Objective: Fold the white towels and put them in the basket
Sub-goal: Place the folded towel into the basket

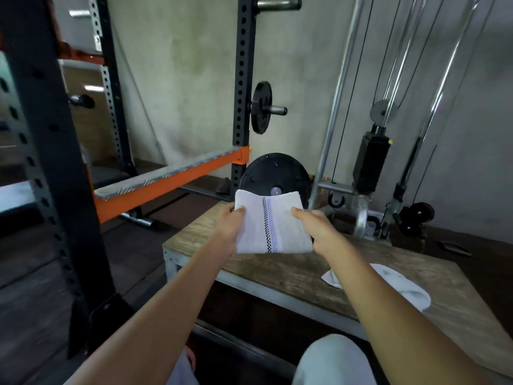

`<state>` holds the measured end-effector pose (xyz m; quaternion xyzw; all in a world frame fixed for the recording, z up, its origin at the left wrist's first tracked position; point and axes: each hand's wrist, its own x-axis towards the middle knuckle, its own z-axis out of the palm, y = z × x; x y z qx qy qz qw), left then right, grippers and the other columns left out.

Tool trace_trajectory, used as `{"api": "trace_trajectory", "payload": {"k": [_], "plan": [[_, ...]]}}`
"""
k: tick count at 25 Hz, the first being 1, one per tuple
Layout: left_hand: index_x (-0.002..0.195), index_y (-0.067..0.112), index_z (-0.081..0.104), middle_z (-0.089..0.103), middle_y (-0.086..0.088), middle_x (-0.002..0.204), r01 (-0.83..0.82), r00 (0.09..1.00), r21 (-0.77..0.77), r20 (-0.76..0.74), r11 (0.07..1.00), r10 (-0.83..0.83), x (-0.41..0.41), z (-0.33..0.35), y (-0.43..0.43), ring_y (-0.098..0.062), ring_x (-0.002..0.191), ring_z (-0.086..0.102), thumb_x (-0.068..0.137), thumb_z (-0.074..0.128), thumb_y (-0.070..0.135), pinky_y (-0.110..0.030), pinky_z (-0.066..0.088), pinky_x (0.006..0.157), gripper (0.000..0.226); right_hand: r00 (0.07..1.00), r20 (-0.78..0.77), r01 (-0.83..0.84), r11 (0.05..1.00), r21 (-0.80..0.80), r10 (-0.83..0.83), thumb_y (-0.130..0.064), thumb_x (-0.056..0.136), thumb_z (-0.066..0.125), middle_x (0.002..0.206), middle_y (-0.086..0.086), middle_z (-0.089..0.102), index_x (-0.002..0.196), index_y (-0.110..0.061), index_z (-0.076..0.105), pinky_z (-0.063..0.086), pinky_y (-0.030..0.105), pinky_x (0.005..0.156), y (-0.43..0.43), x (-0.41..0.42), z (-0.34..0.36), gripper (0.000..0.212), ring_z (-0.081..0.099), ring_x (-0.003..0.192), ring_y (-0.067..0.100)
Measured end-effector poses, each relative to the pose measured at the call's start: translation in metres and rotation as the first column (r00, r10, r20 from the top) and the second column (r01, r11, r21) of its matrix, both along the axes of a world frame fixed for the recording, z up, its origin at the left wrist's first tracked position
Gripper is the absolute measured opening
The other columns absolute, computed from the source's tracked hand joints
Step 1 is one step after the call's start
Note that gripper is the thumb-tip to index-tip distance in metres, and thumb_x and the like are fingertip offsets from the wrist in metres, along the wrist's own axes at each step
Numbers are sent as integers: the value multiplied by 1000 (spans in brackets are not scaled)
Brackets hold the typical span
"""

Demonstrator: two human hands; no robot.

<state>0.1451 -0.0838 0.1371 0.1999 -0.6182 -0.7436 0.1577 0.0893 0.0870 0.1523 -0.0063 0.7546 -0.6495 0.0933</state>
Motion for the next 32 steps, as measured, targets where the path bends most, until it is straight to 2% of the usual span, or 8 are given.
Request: {"api": "trace_trajectory", "payload": {"k": [4,9,14,18,20,23,30,32], "plan": [[117,10,57,64,-15,112,-131,991,-52,-33,990,130,42,3,-25,-33,98,62,95,48,21,-50,52,89,26,992,-23,-126,992,29,126,-41,86,59,107,15,64,99,-10,58,51,47,89,-33,17,0,33,63,95,32],[99,9,63,67,-14,100,-304,953,-73,-21,950,303,96,-7,-71,-30,87,64,91,47,14,-47,53,83,19,949,-5,-314,949,32,314,-33,89,58,105,13,61,107,-11,56,46,35,77,-99,37,-10,29,61,93,30],[83,5,61,60,-9,78,-458,888,-63,9,887,460,165,-34,-119,-21,66,55,87,44,2,-29,46,61,18,857,30,-516,857,22,515,-23,86,58,86,11,54,79,-10,53,41,32,69,-179,70,-39,16,54,76,22],[81,7,65,67,-8,81,-573,819,88,101,815,565,217,-60,-151,-25,75,62,87,55,11,-32,52,70,12,784,49,-620,780,80,618,-17,89,55,85,9,50,103,10,53,35,28,64,-239,102,-74,30,47,76,20],[96,4,66,70,-12,98,-625,778,162,199,763,595,237,-90,-169,-29,90,66,86,60,23,-42,53,87,22,729,125,-683,726,81,673,-18,89,55,100,12,58,103,-1,57,42,30,71,-267,122,-105,22,55,88,23],[107,1,63,68,-16,109,-682,723,186,314,707,615,260,-159,-191,-32,100,64,89,57,24,-46,49,94,30,669,249,-737,669,96,701,-19,89,55,117,15,60,114,-7,52,49,38,85,-292,143,-169,28,60,105,30],[99,6,58,58,-7,84,-797,533,159,640,583,553,293,-342,-200,-18,70,53,93,46,16,-28,44,63,17,551,552,-818,535,210,625,-13,93,49,117,12,58,114,-14,46,47,30,64,-312,182,-341,21,57,95,22],[98,5,59,61,-9,89,-810,476,119,704,574,526,299,-376,-200,-20,75,56,91,45,15,-31,46,69,18,529,612,-827,517,219,587,-12,93,48,114,12,58,115,-13,46,47,29,62,-316,188,-376,22,58,89,20]]}}
